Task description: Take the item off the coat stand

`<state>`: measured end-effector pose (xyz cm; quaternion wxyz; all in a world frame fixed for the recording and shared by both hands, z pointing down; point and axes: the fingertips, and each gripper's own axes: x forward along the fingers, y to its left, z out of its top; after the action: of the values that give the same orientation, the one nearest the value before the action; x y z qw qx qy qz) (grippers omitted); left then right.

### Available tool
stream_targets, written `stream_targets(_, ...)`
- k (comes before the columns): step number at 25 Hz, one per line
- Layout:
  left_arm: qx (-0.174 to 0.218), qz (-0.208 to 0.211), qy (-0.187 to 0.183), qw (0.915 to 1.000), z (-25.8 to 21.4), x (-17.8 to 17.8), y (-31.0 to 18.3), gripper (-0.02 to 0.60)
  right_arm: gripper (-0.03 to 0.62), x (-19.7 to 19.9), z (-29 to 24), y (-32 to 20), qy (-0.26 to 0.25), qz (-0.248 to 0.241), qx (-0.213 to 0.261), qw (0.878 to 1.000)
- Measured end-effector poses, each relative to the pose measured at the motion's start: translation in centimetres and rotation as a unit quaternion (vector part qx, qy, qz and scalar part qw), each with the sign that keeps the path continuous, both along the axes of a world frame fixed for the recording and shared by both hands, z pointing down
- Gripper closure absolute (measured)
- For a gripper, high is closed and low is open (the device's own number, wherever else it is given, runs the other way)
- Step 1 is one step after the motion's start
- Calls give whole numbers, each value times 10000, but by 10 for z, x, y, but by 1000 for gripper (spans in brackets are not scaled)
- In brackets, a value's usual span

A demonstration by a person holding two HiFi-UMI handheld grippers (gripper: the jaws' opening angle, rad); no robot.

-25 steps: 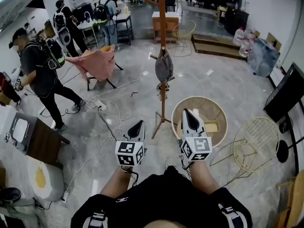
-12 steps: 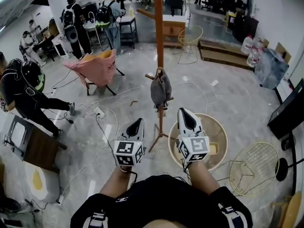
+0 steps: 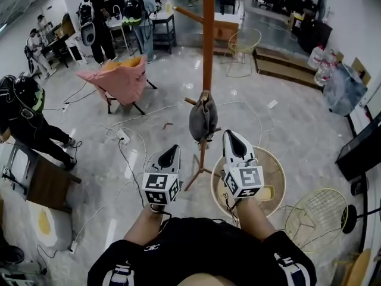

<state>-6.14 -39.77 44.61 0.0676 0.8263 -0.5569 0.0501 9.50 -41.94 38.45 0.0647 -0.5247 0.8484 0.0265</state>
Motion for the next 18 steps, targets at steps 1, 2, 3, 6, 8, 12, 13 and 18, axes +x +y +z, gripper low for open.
stream_targets(1, 4, 10, 0, 10000, 0, -3, -5, 569, 579, -5, 0, -5, 11, -29, 5, 10000)
stream_targets(2, -3, 20, 1, 10000, 1, -6, -11, 569, 579, -10, 1, -11, 4, -101, -10, 9999)
stream_targets(3, -12, 29, 4, 10000, 2, -10, -15, 569, 494, -16, 4, -17, -19, -207, -62, 9998)
stream_targets(6, -24, 5, 25, 10000, 7, -21, -28, 569, 332, -31, 22, -41, -54, -398, -397, 9984)
stream_targets(8, -49, -52, 42, 10000, 9, -27, -33, 569, 300, -36, 36, -57, 39, -385, -626, 9973)
stream_targets(12, -108, -194, 93, 9997, 11, -43, -38, 569, 263, -45, 59, -82, 255, -368, -968, 9943)
stream_targets(13, -129, -212, 107, 9996, 10, -50, -39, 569, 255, -50, 62, -89, 280, -346, -1041, 9936)
stream_targets(18, -180, -334, 142, 9992, 16, -77, -46, 569, 242, -70, 84, -122, 439, -191, -1233, 9912)
